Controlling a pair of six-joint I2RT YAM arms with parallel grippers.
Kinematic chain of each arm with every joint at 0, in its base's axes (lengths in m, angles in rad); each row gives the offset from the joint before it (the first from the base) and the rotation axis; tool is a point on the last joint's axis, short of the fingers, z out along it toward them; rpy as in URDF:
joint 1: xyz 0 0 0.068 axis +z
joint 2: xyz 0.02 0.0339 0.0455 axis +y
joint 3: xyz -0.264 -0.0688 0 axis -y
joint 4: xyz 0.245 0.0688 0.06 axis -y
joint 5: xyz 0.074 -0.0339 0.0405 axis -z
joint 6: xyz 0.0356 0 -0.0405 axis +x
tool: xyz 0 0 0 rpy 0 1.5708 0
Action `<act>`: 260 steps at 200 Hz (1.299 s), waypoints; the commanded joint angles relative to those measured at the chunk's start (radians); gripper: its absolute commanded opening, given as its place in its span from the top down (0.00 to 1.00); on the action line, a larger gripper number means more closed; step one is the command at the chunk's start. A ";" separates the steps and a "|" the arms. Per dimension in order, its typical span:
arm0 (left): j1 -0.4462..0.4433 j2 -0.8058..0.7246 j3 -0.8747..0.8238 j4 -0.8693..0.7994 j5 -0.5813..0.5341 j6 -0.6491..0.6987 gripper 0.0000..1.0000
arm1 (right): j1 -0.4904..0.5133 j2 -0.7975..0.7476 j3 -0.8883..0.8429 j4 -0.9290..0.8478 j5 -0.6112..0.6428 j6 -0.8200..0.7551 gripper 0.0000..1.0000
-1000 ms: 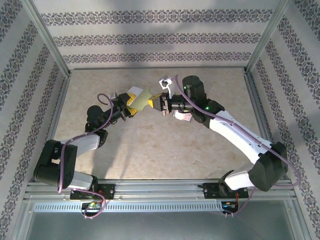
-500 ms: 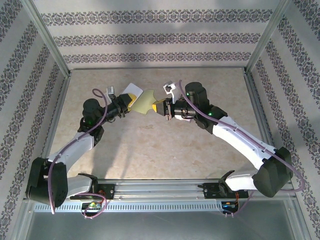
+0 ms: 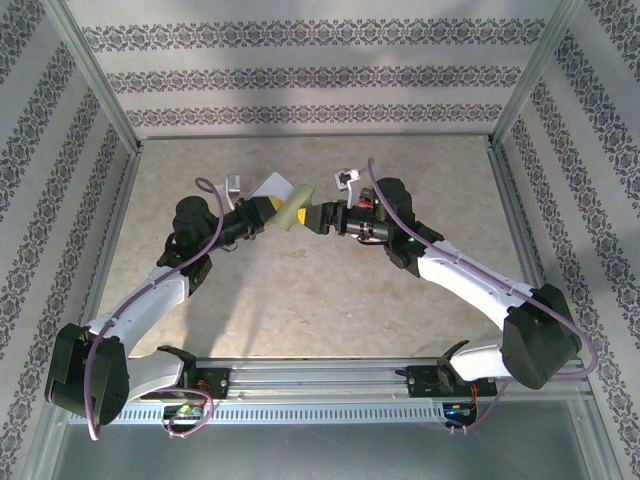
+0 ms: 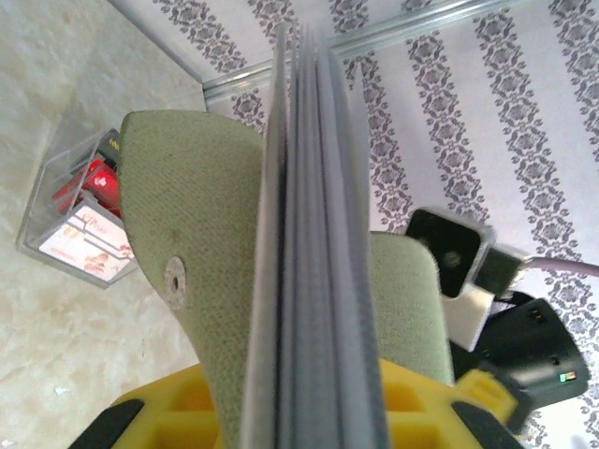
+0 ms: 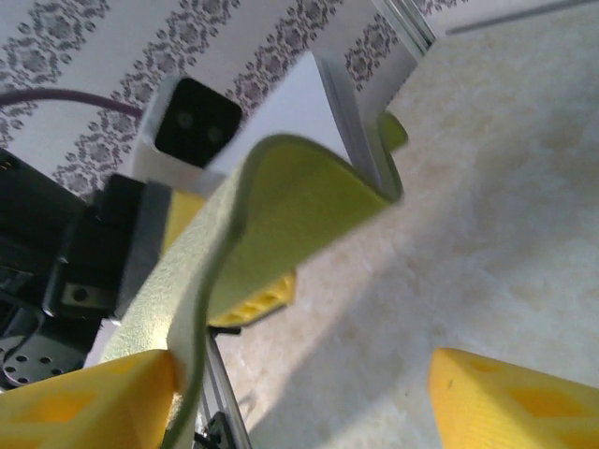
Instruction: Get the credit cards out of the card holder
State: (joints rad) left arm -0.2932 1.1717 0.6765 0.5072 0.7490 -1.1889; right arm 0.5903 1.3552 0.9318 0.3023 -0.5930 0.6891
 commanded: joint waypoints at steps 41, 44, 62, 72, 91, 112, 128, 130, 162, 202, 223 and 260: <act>-0.111 -0.008 0.086 -0.016 0.087 0.164 0.96 | -0.047 -0.018 0.002 0.144 -0.037 0.079 0.23; -0.112 -0.009 0.086 -0.016 0.084 0.166 0.96 | -0.048 -0.019 -0.004 0.155 -0.042 0.088 0.22; -0.115 -0.006 0.081 -0.013 0.064 0.177 0.96 | -0.056 -0.052 -0.046 0.199 -0.052 0.122 0.11; -0.114 -0.002 0.079 -0.013 0.055 0.188 0.96 | -0.061 -0.090 -0.072 0.189 -0.035 0.124 0.07; -0.115 -0.001 0.079 -0.013 0.035 0.218 0.96 | -0.076 -0.180 -0.119 0.124 0.028 0.130 0.02; -0.124 -0.008 0.085 -0.018 0.001 0.279 0.96 | -0.091 -0.260 -0.159 0.046 0.103 0.166 0.02; -0.142 -0.014 0.094 -0.031 -0.033 0.343 0.96 | -0.090 -0.281 -0.174 0.020 0.128 0.206 0.02; -0.145 -0.015 0.096 -0.034 -0.037 0.350 0.96 | -0.089 -0.283 -0.176 0.022 0.128 0.211 0.02; -0.186 -0.015 0.112 -0.021 -0.052 0.410 0.96 | -0.040 -0.274 -0.185 0.050 0.141 0.225 0.02; -0.205 0.004 0.119 0.031 -0.041 0.374 0.96 | -0.011 -0.222 -0.185 0.129 0.142 0.225 0.14; -0.207 0.009 0.112 0.053 -0.027 0.357 0.96 | -0.007 -0.197 -0.176 0.173 0.125 0.222 0.28; -0.209 0.013 0.112 0.067 0.007 0.339 0.91 | -0.009 -0.176 -0.162 0.210 0.108 0.204 0.44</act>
State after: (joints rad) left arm -0.4854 1.1831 0.7601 0.4820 0.7082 -0.8379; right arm 0.5739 1.1702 0.7578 0.4294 -0.4683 0.9123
